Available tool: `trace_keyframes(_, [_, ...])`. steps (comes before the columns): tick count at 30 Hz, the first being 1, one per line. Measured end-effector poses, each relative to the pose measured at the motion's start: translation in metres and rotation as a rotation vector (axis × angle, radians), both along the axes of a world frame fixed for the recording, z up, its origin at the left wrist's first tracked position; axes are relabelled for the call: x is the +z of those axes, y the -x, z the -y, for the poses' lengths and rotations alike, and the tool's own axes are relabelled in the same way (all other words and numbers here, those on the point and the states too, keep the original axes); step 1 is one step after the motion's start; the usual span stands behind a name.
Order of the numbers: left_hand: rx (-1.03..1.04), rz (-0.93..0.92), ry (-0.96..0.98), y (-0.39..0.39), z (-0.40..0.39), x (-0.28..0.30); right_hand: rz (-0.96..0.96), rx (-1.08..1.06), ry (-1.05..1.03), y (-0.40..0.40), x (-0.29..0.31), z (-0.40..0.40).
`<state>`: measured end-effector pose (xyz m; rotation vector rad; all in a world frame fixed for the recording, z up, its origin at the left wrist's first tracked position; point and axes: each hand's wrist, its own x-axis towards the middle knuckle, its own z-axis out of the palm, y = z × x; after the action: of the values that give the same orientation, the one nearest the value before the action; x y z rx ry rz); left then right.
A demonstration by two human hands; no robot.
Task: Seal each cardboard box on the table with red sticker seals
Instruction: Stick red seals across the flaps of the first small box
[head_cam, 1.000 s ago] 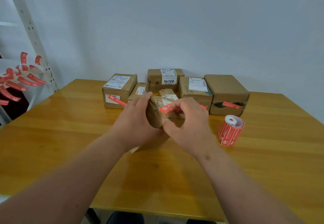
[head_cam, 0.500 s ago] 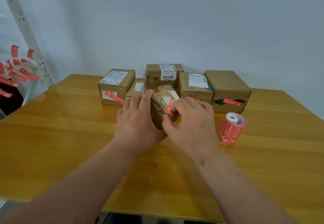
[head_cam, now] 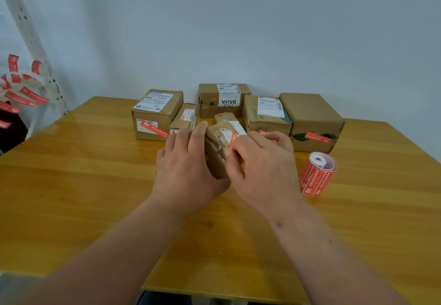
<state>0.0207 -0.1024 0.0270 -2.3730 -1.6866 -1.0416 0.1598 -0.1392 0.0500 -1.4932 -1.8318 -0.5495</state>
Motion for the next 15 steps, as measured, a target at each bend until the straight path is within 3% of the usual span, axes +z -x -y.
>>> trace_keyframes(2, [-0.020, 0.010, -0.030, 0.004, 0.000, -0.005, -0.087, 0.041, -0.011, -0.001, 0.001, 0.000])
trace_keyframes(6, [-0.143, 0.123, -0.030, 0.015, 0.007, -0.021, -0.682, 0.076, 0.284, -0.009, 0.007, -0.009])
trace_keyframes(8, [-0.188, 0.170, -0.025, 0.020, 0.008, -0.030, -0.832, 0.054, 0.398, -0.018, 0.008, -0.015])
trace_keyframes(11, [-0.230, 0.190, -0.014, 0.025, 0.004, -0.038, -0.781, 0.110, 0.535, -0.022, 0.008, -0.016])
trace_keyframes(15, [-0.246, 0.185, -0.040, 0.027, -0.002, -0.039, -0.626, 0.141, 0.461, -0.019, 0.005, -0.012])
